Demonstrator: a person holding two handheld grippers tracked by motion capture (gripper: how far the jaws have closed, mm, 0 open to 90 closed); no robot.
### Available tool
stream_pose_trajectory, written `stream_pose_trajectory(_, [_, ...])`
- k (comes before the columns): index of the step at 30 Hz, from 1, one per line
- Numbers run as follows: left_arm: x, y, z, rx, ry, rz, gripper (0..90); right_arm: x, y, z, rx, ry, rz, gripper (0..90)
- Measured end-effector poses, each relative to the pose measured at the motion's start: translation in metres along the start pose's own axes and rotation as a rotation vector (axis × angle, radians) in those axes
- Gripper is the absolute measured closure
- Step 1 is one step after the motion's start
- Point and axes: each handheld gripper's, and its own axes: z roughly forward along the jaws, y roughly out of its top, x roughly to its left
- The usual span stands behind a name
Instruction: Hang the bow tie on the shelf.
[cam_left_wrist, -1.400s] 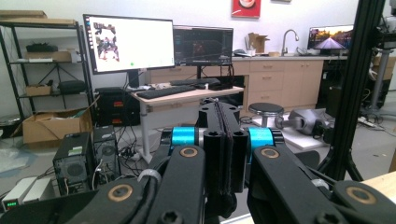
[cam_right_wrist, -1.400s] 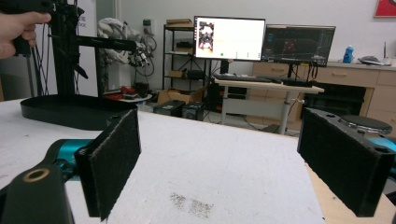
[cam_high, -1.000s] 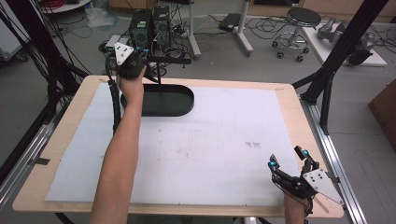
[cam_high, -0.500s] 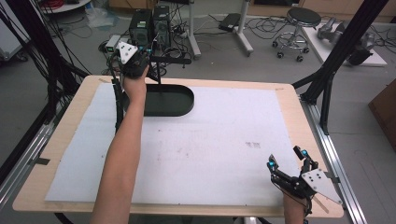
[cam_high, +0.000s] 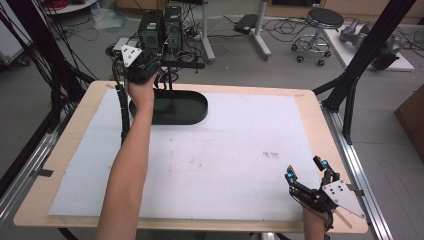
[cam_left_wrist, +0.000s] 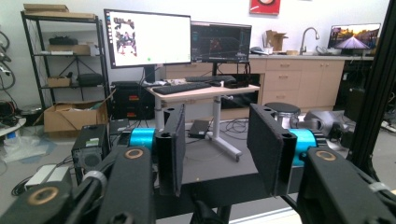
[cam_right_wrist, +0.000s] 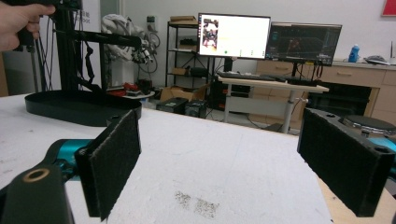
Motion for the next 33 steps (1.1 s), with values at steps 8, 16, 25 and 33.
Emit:
stream_pose_trajectory(8, [-0.001,0.008,-0.025,-0.017,-0.022,0.010,35.5,0.001,-0.003,0.001,0.006,0.008,0.007,12.5])
stream_pose_trajectory(16, [0.007,0.014,-0.067,-0.053,-0.014,0.018,15.2,0.001,-0.001,0.000,-0.007,0.009,0.023,12.4])
stream_pose_trajectory(25, [0.026,0.019,-0.142,-0.084,-0.004,0.021,12.6,0.003,0.000,0.000,-0.014,0.014,0.027,12.4])
stream_pose_trajectory(33, [0.044,0.015,-0.224,-0.114,0.052,0.063,12.7,0.002,-0.001,0.000,-0.014,0.007,0.032,12.5])
